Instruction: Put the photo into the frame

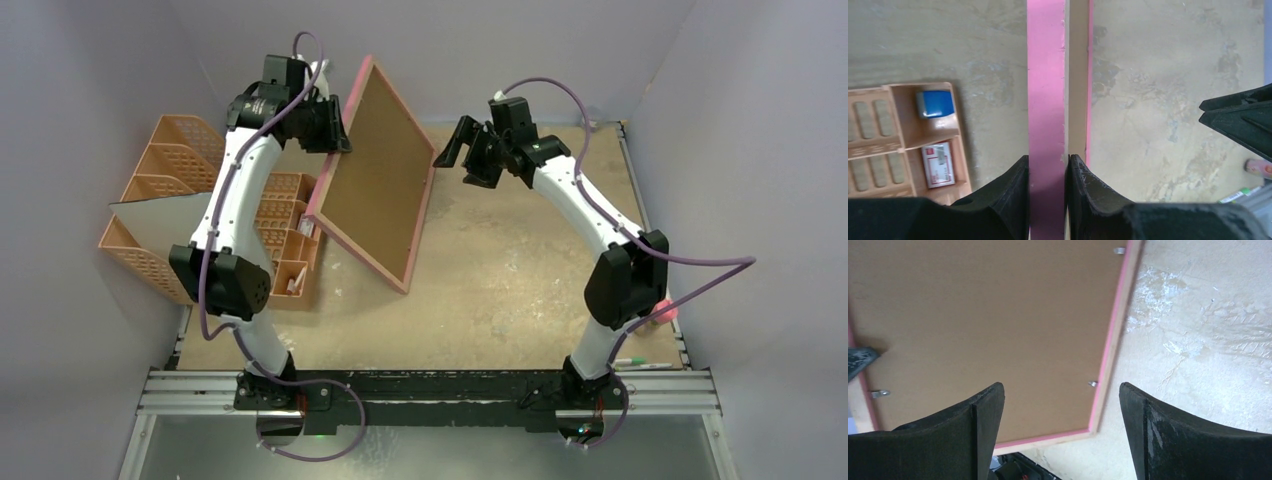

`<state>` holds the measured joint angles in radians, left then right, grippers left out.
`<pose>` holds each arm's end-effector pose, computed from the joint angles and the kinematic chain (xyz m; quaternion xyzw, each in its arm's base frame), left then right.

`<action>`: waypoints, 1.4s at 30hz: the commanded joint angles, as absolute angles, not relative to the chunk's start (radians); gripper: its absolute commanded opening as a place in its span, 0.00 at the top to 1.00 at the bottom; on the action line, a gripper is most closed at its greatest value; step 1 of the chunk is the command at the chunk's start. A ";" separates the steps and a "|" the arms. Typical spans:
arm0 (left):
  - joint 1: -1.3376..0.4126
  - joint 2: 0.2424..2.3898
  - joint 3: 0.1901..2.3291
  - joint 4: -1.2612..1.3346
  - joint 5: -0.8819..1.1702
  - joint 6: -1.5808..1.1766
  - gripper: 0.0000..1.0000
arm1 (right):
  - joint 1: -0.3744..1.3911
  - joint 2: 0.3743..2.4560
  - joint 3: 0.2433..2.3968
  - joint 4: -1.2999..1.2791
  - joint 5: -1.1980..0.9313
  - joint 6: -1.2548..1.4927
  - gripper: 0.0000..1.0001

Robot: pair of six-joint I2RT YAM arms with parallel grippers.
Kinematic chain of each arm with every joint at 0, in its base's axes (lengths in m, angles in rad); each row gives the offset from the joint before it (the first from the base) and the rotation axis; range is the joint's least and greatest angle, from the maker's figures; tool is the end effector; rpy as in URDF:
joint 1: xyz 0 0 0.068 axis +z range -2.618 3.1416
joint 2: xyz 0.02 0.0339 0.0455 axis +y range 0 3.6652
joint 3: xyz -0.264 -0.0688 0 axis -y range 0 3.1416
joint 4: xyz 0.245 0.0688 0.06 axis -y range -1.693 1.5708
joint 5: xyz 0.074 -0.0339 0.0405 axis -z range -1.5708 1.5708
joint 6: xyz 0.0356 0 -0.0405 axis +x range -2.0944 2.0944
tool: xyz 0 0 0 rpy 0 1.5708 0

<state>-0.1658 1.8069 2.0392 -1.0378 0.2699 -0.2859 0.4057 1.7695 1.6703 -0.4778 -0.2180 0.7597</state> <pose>0.3746 -0.0723 0.4069 -0.0050 0.9206 -0.2045 0.3326 0.3764 0.1701 0.3484 0.1028 0.8693 0.3406 0.3430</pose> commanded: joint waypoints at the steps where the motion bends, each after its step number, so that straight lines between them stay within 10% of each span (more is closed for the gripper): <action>1: -0.190 1.706 2.130 -1.015 0.127 -0.201 1.00 | 0.410 1.704 1.655 -0.426 -0.263 0.778 0.13; 35: -0.536 1.574 1.938 -0.918 -0.070 -0.212 1.00 | 0.522 1.776 1.858 -0.250 -0.282 0.968 0.08; 42: -0.538 1.567 1.903 -0.905 0.033 -0.215 0.87 | 0.554 1.816 1.883 -0.233 -0.258 1.000 0.10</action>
<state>-0.5251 1.6119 1.9209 -0.9539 -0.0845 -0.1890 0.5457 1.8004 1.8290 -0.2687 -0.2604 0.9745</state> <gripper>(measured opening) 0.284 0.908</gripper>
